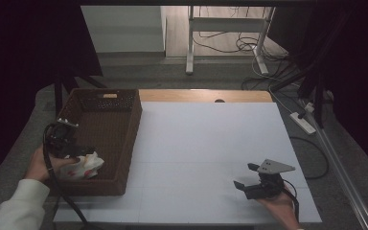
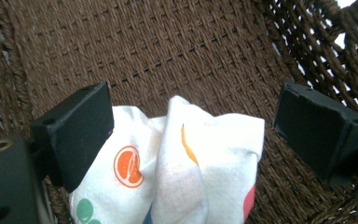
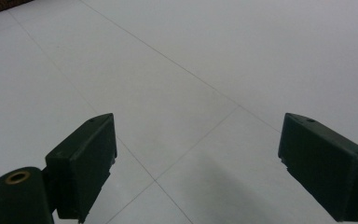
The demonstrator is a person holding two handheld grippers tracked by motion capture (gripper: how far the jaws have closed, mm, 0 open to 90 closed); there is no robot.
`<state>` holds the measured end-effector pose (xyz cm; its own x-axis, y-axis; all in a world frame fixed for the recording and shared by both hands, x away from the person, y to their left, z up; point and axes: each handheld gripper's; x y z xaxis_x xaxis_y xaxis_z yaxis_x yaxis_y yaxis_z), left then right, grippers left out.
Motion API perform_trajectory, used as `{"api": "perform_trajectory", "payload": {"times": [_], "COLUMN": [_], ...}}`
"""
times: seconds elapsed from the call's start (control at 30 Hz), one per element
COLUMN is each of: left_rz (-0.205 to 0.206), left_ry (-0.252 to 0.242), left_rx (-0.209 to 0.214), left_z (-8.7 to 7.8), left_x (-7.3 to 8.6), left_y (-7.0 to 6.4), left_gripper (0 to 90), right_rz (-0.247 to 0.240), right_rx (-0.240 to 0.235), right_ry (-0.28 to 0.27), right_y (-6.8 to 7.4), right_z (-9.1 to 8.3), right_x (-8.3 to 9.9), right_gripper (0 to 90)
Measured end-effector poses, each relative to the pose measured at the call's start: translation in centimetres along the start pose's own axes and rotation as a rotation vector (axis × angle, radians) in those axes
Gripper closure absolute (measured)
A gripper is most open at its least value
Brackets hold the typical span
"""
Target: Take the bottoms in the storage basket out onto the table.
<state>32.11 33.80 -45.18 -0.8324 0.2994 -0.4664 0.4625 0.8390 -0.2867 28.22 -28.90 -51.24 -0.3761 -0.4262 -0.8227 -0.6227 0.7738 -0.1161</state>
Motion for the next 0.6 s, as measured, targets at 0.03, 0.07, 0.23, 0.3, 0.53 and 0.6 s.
{"api": "perform_trajectory", "payload": {"times": [0.03,0.07,0.23,0.3,0.53,0.6], "left_rz": [0.001,0.002,0.001,-0.003,0.009,0.013], "left_ry": [0.008,0.015,0.025,0.036,0.067,0.091], "left_rx": [-0.001,-0.002,-0.006,-0.001,-0.009,-0.018], "left_z": [0.09,0.16,0.18,0.31,0.56,0.76], "left_x": [0.02,0.03,0.06,0.12,-0.06,-0.17], "left_y": [0.04,0.08,0.31,0.38,0.18,0.18], "left_gripper": [11.6,11.4,11.6,11.5,12.2,12.2], "right_rz": [0.0,-0.001,-0.004,-0.003,-0.006,-0.006], "right_rx": [0.0,0.002,0.004,0.004,0.003,0.003], "right_ry": [0.0,0.002,0.006,0.006,0.004,0.004], "right_y": [0.0,-0.01,0.01,0.0,0.07,0.07], "right_z": [-0.01,0.01,0.03,0.02,0.05,0.07], "right_x": [0.01,0.02,0.02,0.02,0.05,0.05], "right_gripper": [11.6,11.6,11.6,11.6,11.6,11.6]}}
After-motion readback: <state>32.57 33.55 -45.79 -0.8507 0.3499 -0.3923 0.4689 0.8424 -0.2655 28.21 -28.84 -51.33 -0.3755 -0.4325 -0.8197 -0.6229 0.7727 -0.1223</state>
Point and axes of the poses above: each handheld gripper's, and its own axes: z roughly forward along the jaws, x roughly out of its underside, y roughly to its left, and after that the axes turned 13 degrees about x, right-handed
